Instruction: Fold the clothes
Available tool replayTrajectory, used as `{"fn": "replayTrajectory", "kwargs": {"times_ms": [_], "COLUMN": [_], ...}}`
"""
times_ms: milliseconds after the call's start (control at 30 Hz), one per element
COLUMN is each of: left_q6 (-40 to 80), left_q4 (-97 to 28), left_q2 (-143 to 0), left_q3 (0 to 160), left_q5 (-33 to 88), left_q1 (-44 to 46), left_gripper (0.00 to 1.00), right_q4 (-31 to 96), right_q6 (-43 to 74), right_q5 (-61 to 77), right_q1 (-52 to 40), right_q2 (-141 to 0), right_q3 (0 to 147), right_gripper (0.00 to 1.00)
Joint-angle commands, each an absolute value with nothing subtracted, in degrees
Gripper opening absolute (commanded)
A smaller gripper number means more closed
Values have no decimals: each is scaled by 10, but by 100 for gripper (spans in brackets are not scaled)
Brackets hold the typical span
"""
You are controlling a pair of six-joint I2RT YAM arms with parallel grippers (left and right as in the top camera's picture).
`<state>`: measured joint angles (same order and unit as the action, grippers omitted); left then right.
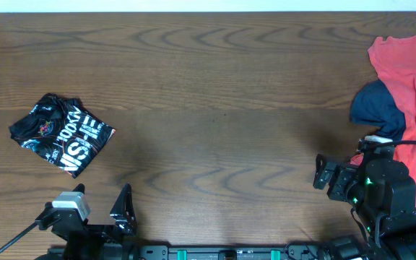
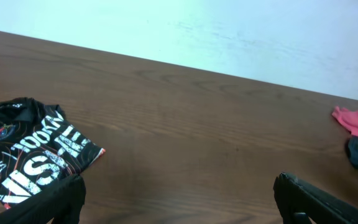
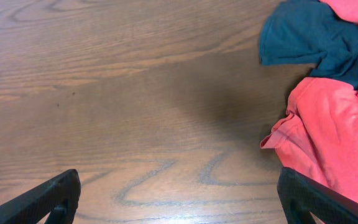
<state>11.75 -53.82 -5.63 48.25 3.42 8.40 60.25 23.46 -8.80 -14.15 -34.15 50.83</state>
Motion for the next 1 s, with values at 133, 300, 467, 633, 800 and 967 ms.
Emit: {"fn": "replayTrajectory", "kwargs": {"times_ms": [133,300,467,633,800,967], "left_q6": [114,114,114,114,114,114], "left_q4": [-539,-539,-539,-539,-539,-539], "left_q2": [-55,-55,-55,-55,-55,-55], "left_q3": [478,478,478,478,478,478], "left_q5": [28,28,28,28,28,28], "left_q1": [83,83,83,83,83,83], "left_gripper": [98,98,98,98,98,98], "right_q4": [581,469,317,196,86,-25], "right_q6": [205,88,30,25,25,24], "right_q5": [-99,-58,5,37,39,43], "right_q1": [-145,-122,-75,-42,-36,-33], "right_q2": [-333,-284,-186,-81,-6,-3], "right_q3": [501,452,326,187,80,3], "right_gripper": [99,99,99,99,99,99]}}
